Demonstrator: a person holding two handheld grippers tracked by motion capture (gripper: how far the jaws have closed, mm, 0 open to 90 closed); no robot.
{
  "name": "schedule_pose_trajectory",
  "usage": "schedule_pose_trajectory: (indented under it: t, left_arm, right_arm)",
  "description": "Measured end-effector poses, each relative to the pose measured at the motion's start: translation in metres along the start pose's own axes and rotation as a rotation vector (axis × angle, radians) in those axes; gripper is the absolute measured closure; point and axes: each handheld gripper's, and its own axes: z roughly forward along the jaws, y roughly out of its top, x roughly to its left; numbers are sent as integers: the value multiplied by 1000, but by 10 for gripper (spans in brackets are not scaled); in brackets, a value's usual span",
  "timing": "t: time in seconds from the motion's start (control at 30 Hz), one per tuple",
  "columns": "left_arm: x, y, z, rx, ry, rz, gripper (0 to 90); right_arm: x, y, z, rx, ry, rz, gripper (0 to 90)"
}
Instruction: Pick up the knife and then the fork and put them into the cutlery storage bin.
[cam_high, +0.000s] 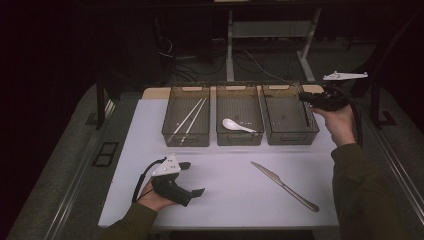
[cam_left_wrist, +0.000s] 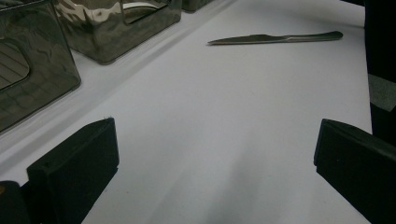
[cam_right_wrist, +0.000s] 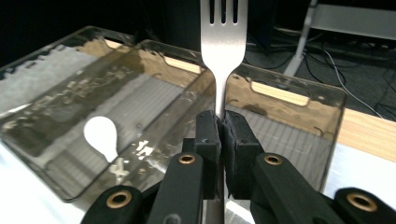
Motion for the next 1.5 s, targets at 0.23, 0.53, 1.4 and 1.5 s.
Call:
schedule_pose_trajectory:
  t: [0.23, 0.53, 1.4, 1.5]
  left_arm:
    - [0, 0, 0, -4, -2, -2, 0]
    - [0, 0, 0, -3, 0, -1, 0]
    - [-1, 0, 0, -1, -2, -2, 0]
    - [-1, 0, 1, -1, -2, -2, 0]
  right_arm:
    - [-13, -10, 12, 49, -32, -15, 849]
    - [-27, -29, 16, 89, -36, -1, 849]
    - [-21, -49, 40, 258, -59, -68, 847]
    - [-20, -49, 41, 267, -58, -74, 841]
